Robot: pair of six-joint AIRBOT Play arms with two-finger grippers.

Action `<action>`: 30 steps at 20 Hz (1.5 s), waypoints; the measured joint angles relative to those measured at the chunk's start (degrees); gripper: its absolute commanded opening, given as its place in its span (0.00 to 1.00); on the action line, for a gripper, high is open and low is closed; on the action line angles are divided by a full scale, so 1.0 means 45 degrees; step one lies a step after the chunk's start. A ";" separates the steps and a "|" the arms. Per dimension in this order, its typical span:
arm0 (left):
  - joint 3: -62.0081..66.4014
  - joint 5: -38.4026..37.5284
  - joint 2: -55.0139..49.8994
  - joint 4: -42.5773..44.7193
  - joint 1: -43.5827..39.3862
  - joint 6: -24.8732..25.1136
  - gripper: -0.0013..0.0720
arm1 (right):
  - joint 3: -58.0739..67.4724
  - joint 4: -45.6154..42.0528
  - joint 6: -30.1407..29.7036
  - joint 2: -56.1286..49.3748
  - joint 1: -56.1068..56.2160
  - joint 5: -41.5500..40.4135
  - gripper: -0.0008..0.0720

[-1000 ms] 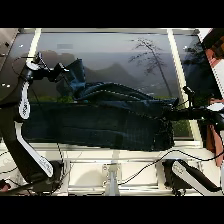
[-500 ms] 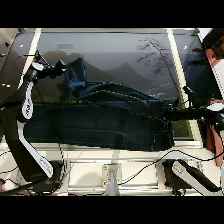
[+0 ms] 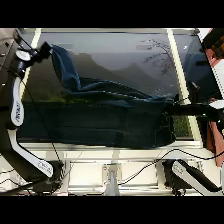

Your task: Fold the clothes and pants, and hang the long-sleeved shirts on hangers.

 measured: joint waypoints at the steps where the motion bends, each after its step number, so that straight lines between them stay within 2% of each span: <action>1: 0.0000 0.0146 0.0432 0.0068 0.0126 0.0209 0.04 | 0.0282 0.0039 0.0267 0.0000 0.0000 -0.0495 0.08; 5: 0.0000 -0.0432 0.1705 0.0806 0.0806 0.0631 0.04 | 0.1185 0.0058 0.1054 0.0000 0.0000 -0.2103 0.08; 7: 0.0000 -0.1817 0.2093 0.1953 0.1234 0.0369 0.04 | 0.1389 -0.0151 0.1326 0.0000 0.0000 -0.2385 0.08; 12: -0.0253 -0.6761 0.2482 0.7232 0.1778 -0.1098 0.04 | 0.1569 -0.1302 0.1768 -0.0005 0.0000 -0.1443 0.08; 16: -0.1146 -0.8709 0.2560 0.9447 0.1870 -0.1622 0.04 | 0.1603 -0.2754 0.2463 -0.0005 0.0000 -0.0544 0.08; 19: -0.2210 -0.9117 0.2565 1.0360 0.1899 -0.2220 0.04 | 0.1603 -0.4488 0.3405 -0.0005 -0.0015 -0.0238 0.08; 22: -0.3483 -0.8767 0.2565 1.0773 0.1880 -0.2516 0.04 | 0.1443 -0.5464 0.3876 -0.0092 -0.0024 -0.0593 0.08; 30: -0.5727 -0.7014 0.2565 1.1060 0.1831 -0.3662 0.04 | 0.1107 -0.6169 0.4779 -0.1069 -0.0024 -0.1331 0.08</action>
